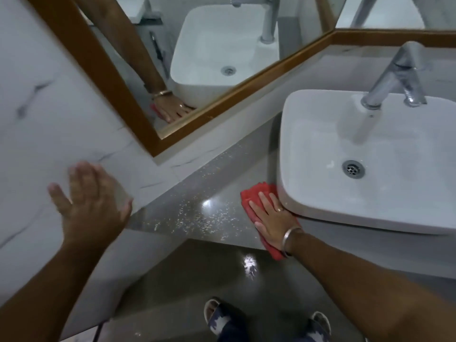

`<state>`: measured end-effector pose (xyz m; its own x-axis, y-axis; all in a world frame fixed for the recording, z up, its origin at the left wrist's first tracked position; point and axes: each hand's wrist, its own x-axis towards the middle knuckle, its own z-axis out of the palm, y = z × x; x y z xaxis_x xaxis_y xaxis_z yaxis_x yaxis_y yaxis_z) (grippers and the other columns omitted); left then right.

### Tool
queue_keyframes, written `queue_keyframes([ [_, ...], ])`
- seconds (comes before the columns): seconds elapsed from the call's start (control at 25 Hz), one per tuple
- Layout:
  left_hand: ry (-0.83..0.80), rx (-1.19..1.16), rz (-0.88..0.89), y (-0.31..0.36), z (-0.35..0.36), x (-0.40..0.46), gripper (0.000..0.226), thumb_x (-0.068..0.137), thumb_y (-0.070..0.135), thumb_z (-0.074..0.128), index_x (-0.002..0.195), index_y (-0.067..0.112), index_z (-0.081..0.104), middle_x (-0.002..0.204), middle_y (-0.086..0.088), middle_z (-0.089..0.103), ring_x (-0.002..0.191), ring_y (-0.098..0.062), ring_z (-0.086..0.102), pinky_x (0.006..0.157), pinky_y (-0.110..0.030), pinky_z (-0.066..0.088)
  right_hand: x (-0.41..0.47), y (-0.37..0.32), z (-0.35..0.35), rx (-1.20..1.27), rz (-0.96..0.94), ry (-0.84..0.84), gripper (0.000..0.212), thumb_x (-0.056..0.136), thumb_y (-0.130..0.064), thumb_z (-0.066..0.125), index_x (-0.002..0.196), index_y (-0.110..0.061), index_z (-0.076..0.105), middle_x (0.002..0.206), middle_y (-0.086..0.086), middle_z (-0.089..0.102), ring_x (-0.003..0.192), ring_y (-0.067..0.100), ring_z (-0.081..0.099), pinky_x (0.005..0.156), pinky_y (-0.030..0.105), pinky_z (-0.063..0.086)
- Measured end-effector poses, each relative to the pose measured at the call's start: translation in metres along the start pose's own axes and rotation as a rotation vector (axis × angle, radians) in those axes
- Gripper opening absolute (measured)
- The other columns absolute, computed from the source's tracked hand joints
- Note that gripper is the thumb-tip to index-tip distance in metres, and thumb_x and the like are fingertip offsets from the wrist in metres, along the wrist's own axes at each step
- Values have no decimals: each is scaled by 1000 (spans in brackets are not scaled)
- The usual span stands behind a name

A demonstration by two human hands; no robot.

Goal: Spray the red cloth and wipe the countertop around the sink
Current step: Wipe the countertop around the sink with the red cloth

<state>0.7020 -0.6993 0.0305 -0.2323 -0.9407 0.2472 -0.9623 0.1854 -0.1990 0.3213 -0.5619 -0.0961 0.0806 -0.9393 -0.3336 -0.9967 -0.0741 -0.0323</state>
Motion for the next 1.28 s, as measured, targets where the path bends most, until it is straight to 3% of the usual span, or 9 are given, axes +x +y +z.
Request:
queue_keyframes([
  [0.2,217,128,79,-25,14,32,106,95,70,39,154,-1,-13,150,-42,27,138,-58,28,112,-59,-23,-37,1,12,-163,-424,89,60,92,-44,41,149,-23,40,153,13,45,143,33,34,118,48,24],
  [0.36,355,232,60,-26,25,38,100,96,67,48,149,-12,17,138,-42,44,125,-59,45,111,-52,-29,25,-17,-2,-47,95,68,60,103,-41,29,159,-26,14,166,12,19,154,32,11,125,46,10],
  [0.44,365,262,53,-26,27,37,95,96,64,50,147,-11,24,138,-41,45,125,-57,45,114,-60,-17,62,-73,-3,5,158,47,62,103,-44,26,159,-25,9,167,15,10,154,33,5,125,49,8],
  [0.56,362,265,57,-22,16,32,94,95,59,55,149,-11,22,140,-39,45,127,-54,45,100,-76,29,46,-79,0,-79,-378,78,59,95,-48,39,151,-29,38,159,13,36,147,35,27,122,49,21],
  [0.64,387,268,86,-27,8,29,99,95,57,55,153,-10,10,148,-35,33,134,-49,35,97,-73,36,29,-38,-3,-196,-516,143,56,92,-47,43,145,-30,48,153,9,46,143,29,30,120,43,17],
  [0.8,459,323,125,-28,-18,47,100,95,58,51,157,-4,1,153,-28,13,140,-44,18,100,-70,33,78,-54,-18,51,194,76,59,102,-44,30,158,-32,14,167,10,14,153,31,10,126,45,7],
  [1.0,668,412,192,-20,-46,82,105,92,66,52,155,-6,10,152,-28,26,137,-42,25,119,-58,14,52,-75,7,-25,-408,128,57,94,-47,42,149,-34,41,158,6,39,147,33,32,120,49,27],
  [1.12,776,451,234,-25,-53,90,102,93,68,51,154,-6,18,151,-27,28,147,-39,12,120,-50,-4,56,-30,8,71,106,142,59,97,-44,36,154,-28,31,162,10,31,150,35,22,123,47,17],
  [1.28,783,446,256,-29,-46,97,105,92,71,49,155,-6,16,165,-24,1,153,-33,-6,120,-55,6,139,-26,-32,525,909,304,63,99,-31,52,155,-11,31,163,19,22,147,45,23,119,54,20],
])
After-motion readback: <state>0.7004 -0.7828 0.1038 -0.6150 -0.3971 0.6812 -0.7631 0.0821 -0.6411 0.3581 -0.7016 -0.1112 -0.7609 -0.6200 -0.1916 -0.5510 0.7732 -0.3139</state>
